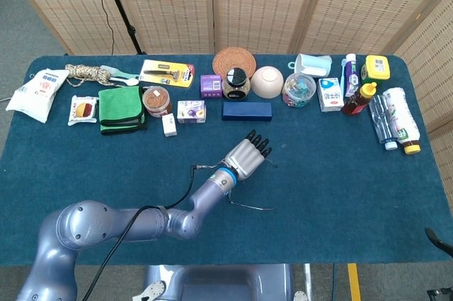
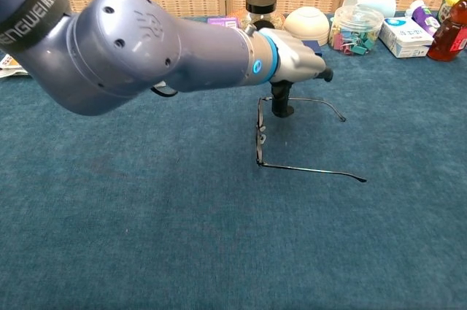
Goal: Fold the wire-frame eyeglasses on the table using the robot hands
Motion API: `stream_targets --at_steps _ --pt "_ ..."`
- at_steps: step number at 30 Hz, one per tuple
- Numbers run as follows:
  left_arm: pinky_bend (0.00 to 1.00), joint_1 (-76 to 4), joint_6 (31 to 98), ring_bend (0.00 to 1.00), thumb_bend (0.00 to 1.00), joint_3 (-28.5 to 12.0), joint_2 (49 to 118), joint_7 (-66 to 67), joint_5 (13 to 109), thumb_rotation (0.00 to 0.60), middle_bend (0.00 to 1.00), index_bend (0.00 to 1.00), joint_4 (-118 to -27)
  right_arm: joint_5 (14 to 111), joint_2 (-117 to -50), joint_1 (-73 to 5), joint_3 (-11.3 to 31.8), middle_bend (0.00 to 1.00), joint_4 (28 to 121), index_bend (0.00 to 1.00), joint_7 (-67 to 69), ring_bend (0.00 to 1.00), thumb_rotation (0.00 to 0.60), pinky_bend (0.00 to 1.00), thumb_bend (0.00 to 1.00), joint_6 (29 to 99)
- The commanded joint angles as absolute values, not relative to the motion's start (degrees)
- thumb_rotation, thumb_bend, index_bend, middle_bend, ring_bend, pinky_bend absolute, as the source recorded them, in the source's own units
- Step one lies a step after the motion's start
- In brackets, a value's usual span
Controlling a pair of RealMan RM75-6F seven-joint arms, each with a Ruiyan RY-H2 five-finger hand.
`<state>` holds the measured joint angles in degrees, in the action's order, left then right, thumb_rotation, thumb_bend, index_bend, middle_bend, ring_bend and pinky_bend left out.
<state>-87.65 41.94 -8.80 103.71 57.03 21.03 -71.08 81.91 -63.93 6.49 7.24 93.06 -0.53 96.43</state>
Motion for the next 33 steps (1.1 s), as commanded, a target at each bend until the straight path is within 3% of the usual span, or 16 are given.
stream_targets --at_steps 1,7,14,21,33 --pt "0.0 -85.4 43.9 0.0 0.45 -9.8 100.9 53.3 22.8 0.505 0.0 0.0 -74.6 82.2 -63.6 6.1 7.3 0.03 93.1 0.12 -0.3 0.0 0.6 0.0 0.0 96.0" --pt "0.0 -77.7 51.1 0.0 0.44 -9.0 92.6 45.3 30.7 0.484 0.0 0.0 -86.0 83.1 -62.2 4.4 7.6 0.02 93.4 0.12 0.5 0.0 0.6 0.0 0.0 93.8" --pt "0.0 -67.3 56.8 0.0 0.44 -2.4 79.5 38.9 40.8 0.478 0.0 0.0 -99.5 84.1 -61.7 2.1 7.7 0.02 94.1 0.12 0.9 0.0 0.6 0.0 0.0 90.9" --pt "0.0 -62.9 53.6 0.0 0.44 1.9 73.4 34.6 45.5 0.476 0.0 0.0 -103.3 84.4 -62.1 1.3 7.1 0.02 94.6 0.12 0.1 0.0 0.6 0.0 0.0 89.9" --pt "0.0 -61.3 47.2 0.01 0.44 2.3 72.4 29.3 49.5 0.457 0.04 0.09 -102.5 84.8 -61.8 1.5 6.5 0.02 96.2 0.12 -1.1 0.0 0.6 0.0 0.0 90.5"
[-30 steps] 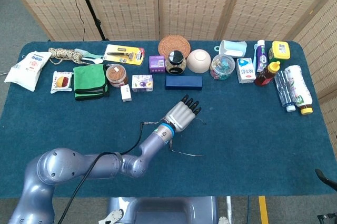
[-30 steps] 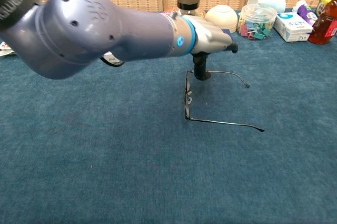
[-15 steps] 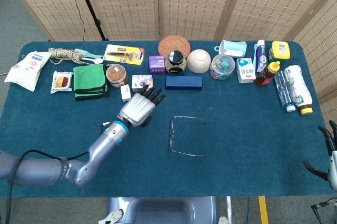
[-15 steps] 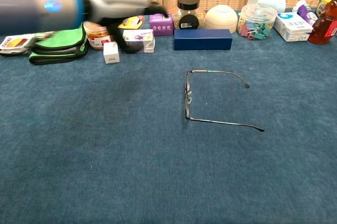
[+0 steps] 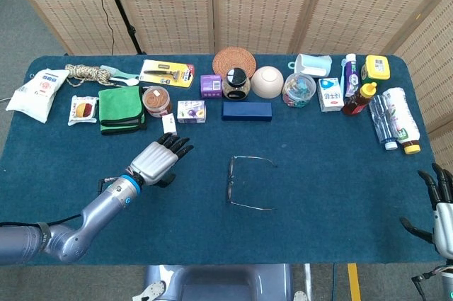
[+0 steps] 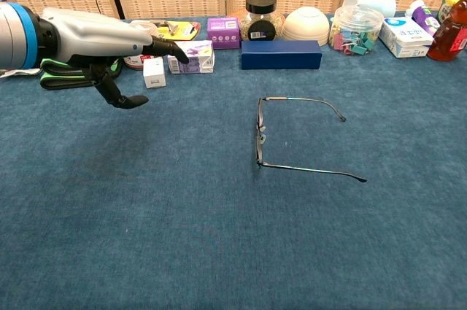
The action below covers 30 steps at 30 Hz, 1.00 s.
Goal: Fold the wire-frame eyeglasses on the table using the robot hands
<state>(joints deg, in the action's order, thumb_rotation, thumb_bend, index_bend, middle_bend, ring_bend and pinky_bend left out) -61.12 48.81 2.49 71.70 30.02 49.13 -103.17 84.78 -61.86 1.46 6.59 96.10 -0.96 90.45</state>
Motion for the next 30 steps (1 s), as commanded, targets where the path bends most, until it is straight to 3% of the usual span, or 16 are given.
stream_targets --at_steps 1,8,14,30 --pt "0.0 -61.5 46.4 0.01 0.44 2.1 72.9 29.0 49.3 0.457 0.05 0.09 -102.1 84.9 -61.8 1.6 6.4 0.02 96.3 0.12 -1.1 0.0 0.6 0.0 0.0 90.7" --pt "0.0 -64.9 42.3 0.02 0.44 0.9 77.6 30.6 46.4 0.453 0.07 0.07 -99.0 84.6 -61.4 2.3 6.2 0.02 96.5 0.12 -0.7 0.0 0.6 0.0 0.0 91.6" --pt "0.0 -71.0 38.5 0.02 0.44 -1.0 83.0 33.4 37.9 0.453 0.09 0.01 -94.8 84.4 -61.1 3.1 5.9 0.02 96.0 0.12 0.8 0.0 0.6 0.0 0.0 92.5" --pt "0.0 -82.7 38.4 0.01 0.44 -0.1 89.8 38.6 23.0 0.453 0.11 0.0 -89.0 84.5 -61.1 3.8 5.7 0.02 95.5 0.12 2.7 0.0 0.6 0.0 0.0 93.5"
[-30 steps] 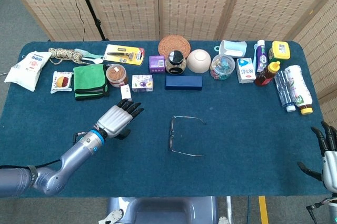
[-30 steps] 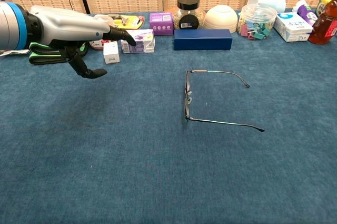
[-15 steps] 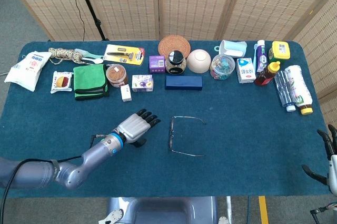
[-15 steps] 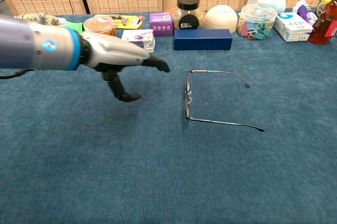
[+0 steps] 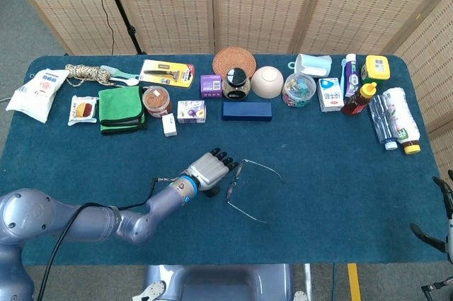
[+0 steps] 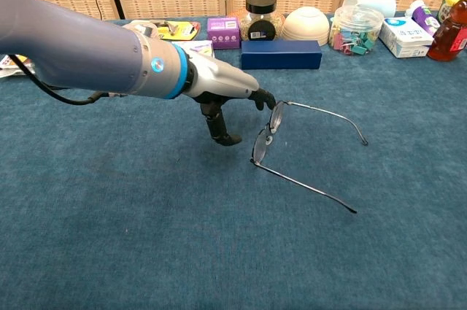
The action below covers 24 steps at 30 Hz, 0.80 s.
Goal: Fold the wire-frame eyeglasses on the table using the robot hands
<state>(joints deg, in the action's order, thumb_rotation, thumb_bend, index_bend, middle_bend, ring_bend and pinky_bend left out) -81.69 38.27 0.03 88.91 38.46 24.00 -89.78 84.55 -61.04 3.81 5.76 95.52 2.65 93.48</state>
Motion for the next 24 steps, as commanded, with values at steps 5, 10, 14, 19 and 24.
stream_targets --at_steps 5,10,14,19,24 --pt "0.0 -84.6 37.7 0.0 0.44 -0.8 91.2 38.0 21.9 0.454 0.11 0.0 -88.2 84.3 -61.1 3.9 5.8 0.02 95.5 0.12 2.7 0.0 0.6 0.0 0.0 93.4" --pt "0.0 -85.9 37.6 0.0 0.44 -1.1 91.9 37.7 21.5 0.453 0.11 0.0 -88.2 84.2 -61.1 3.9 5.8 0.02 95.5 0.12 2.6 0.0 0.6 0.0 0.0 93.6" --pt "0.0 -86.2 38.9 0.0 0.44 -1.0 91.4 37.0 21.7 0.453 0.1 0.0 -88.9 84.3 -60.9 4.0 5.9 0.02 95.7 0.12 2.6 0.0 0.6 0.0 0.0 93.7" --pt "0.0 -84.4 41.5 0.0 0.44 -0.7 88.9 35.4 24.0 0.454 0.05 0.0 -91.6 84.6 -60.7 3.8 5.9 0.02 95.9 0.12 2.6 0.0 0.6 0.0 0.0 93.5" --pt "0.0 -78.7 47.1 0.0 0.44 0.3 82.3 31.4 30.6 0.453 0.02 0.0 -98.2 85.3 -60.5 2.8 5.9 0.02 96.4 0.12 2.6 0.0 0.6 0.0 0.0 92.4"
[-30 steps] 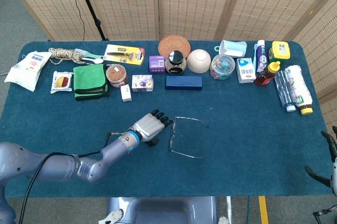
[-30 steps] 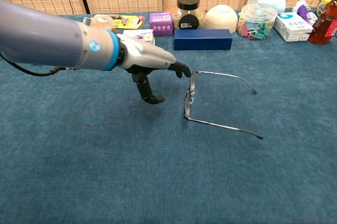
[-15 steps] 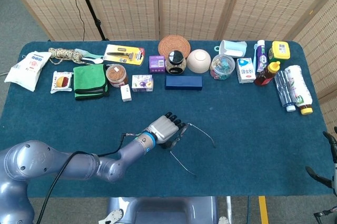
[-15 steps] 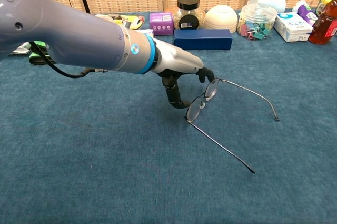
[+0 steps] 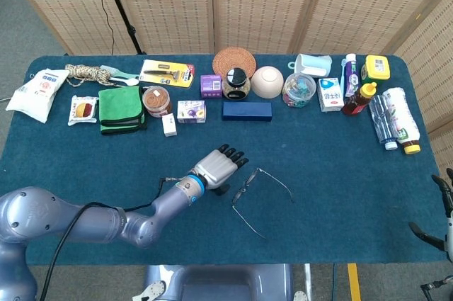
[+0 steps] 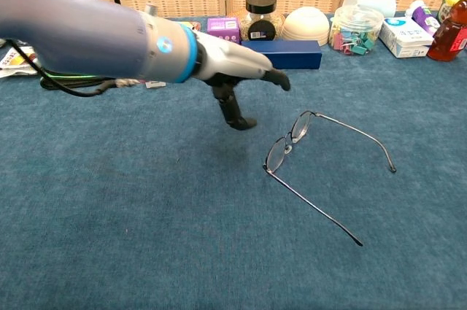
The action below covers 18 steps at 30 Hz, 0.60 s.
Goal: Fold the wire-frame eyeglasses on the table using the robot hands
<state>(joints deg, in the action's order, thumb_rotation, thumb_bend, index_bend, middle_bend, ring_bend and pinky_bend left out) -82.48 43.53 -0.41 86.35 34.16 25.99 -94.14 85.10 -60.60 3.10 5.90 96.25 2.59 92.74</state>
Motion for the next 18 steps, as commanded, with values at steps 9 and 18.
stream_targets --at_steps 9,18 --pt "0.0 -66.4 57.7 0.0 0.44 3.8 69.9 23.9 46.0 0.447 0.01 0.0 -108.6 86.7 -59.6 0.3 5.9 0.02 98.4 0.12 3.8 0.0 0.6 0.0 0.0 89.2" --pt "0.0 -51.2 70.0 0.0 0.44 9.0 60.2 15.3 60.7 0.446 0.01 0.0 -115.0 87.8 -59.0 -2.6 5.7 0.02 99.9 0.12 4.1 0.0 0.6 0.0 0.0 85.2"
